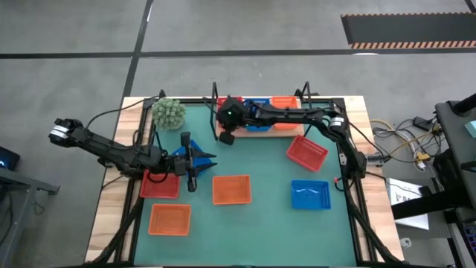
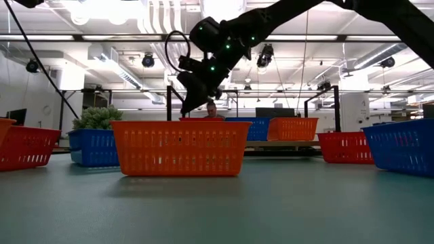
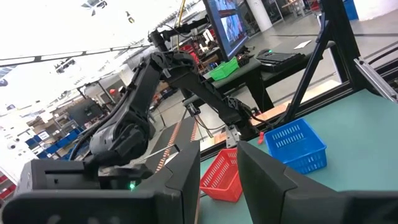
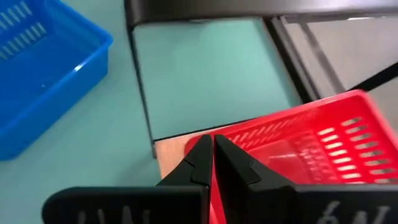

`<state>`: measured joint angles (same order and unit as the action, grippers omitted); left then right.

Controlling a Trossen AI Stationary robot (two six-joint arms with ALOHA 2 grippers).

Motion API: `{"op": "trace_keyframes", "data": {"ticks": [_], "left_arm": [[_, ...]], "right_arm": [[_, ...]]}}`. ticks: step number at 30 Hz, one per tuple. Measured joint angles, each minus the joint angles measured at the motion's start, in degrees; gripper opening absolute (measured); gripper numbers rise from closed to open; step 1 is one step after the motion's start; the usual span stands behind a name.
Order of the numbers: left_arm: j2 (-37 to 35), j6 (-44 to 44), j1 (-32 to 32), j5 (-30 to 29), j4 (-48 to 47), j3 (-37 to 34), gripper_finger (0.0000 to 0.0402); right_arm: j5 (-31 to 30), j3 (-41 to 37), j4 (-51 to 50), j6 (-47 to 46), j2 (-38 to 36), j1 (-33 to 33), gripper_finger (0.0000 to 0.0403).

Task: Stack baskets on shelf by color
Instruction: Adjust the red bin on the shelf, then stack the right red bin on top of the red bin on the shelf

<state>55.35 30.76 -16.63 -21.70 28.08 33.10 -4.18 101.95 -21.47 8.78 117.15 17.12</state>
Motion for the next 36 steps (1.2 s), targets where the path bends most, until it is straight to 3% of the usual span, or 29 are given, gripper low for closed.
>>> {"op": "trace_keyframes", "data": {"ticks": [3, 9, 15, 25, 36], "left_arm": [[0.0, 0.0, 0.0, 0.0, 0.0, 0.0, 0.009], [0.0, 0.0, 0.0, 0.0, 0.0, 0.0, 0.009], [0.0, 0.1, 0.0, 0.0, 0.0, 0.0, 0.009], [0.0, 0.1, 0.0, 0.0, 0.0, 0.0, 0.009], [0.0, 0.1, 0.0, 0.0, 0.0, 0.0, 0.009]], "right_arm": [[-2.8, 0.0, -0.6, -0.1, -0.2, 0.0, 0.0008], [-2.9, 0.0, -0.8, -0.3, 1.6, 0.1, 0.0008], [2.6, 0.0, 0.6, -2.1, 1.9, 0.0, 0.0008], [2.7, 0.0, 0.8, -1.2, 1.5, -0.1, 0.0008], [1.5, -0.5, -11.0, 3.1, -9.0, -2.5, 0.0008]]}}
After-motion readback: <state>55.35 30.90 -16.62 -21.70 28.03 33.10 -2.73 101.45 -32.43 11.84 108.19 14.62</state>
